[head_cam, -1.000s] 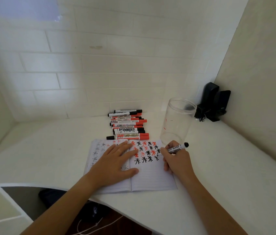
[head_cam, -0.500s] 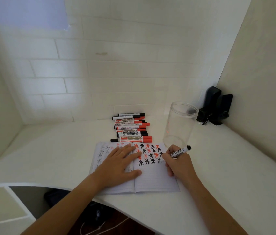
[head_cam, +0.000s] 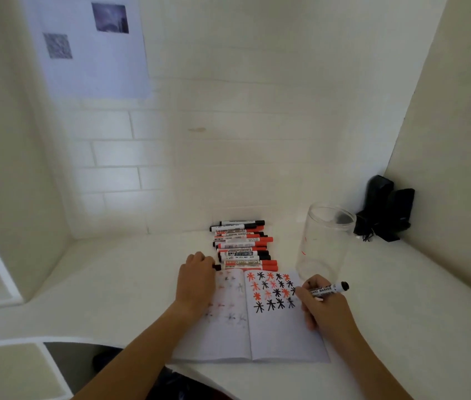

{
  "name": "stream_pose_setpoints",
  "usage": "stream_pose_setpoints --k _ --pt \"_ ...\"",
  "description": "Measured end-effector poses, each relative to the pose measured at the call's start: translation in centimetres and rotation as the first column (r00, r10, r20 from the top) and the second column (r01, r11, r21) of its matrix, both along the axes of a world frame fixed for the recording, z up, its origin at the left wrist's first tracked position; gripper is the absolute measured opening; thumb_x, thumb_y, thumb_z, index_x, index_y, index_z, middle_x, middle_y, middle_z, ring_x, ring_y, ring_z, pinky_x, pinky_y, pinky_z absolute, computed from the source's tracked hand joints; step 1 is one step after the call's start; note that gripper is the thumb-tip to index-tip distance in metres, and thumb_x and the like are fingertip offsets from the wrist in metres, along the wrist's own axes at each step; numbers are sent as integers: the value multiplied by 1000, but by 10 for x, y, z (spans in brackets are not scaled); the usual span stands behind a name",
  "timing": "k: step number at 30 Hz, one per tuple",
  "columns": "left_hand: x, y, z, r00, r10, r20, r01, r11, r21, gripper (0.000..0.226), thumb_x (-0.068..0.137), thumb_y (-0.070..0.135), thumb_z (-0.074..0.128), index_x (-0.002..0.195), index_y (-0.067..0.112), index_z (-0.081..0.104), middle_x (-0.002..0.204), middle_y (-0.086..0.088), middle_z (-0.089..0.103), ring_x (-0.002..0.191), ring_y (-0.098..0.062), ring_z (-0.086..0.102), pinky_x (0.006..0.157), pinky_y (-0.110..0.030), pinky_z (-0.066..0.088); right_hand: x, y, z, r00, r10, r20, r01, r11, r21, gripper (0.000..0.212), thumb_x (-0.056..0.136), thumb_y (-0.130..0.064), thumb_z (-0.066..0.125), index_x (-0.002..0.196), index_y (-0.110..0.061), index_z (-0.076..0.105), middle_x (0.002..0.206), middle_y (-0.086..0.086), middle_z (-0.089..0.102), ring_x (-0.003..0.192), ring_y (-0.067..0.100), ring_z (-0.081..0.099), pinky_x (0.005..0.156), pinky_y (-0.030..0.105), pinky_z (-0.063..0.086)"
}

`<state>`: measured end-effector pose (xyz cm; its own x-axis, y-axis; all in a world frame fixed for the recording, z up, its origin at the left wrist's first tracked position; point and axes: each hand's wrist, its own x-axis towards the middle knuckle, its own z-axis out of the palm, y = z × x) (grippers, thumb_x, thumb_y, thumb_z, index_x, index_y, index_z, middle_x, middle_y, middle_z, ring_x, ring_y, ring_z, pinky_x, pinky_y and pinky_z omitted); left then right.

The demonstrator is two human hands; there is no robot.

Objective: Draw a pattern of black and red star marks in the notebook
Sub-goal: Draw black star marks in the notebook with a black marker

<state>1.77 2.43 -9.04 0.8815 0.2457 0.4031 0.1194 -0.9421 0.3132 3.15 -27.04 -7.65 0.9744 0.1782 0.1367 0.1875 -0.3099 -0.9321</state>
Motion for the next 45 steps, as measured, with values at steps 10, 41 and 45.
stream_pose_setpoints --k 10,41,45 --pt "-30 -40 9 905 -390 171 420 885 -204 21 99 11 57 116 23 59 113 12 56 101 -3 53 88 -21 46 -4 4 7 999 35 41 -35 999 -3 9 96 -21 72 92 -16 65 54 8 64 42 24 55 44 23 40" --pt "-45 -52 1 841 -504 197 540 797 -270 13 98 33 62 110 37 62 99 26 57 94 -2 56 79 -13 41 -18 13 29 963 226 -144 -167 926 338 27 100 -32 61 99 -6 65 76 14 67 49 30 58 44 25 40" --pt "-45 -52 4 844 -515 148 530 761 -375 13 102 33 54 110 32 64 100 22 65 97 -3 61 81 -17 47 -14 7 25 972 215 -94 -192 960 205 16 102 -21 64 97 -6 67 82 16 72 52 32 63 44 28 45"
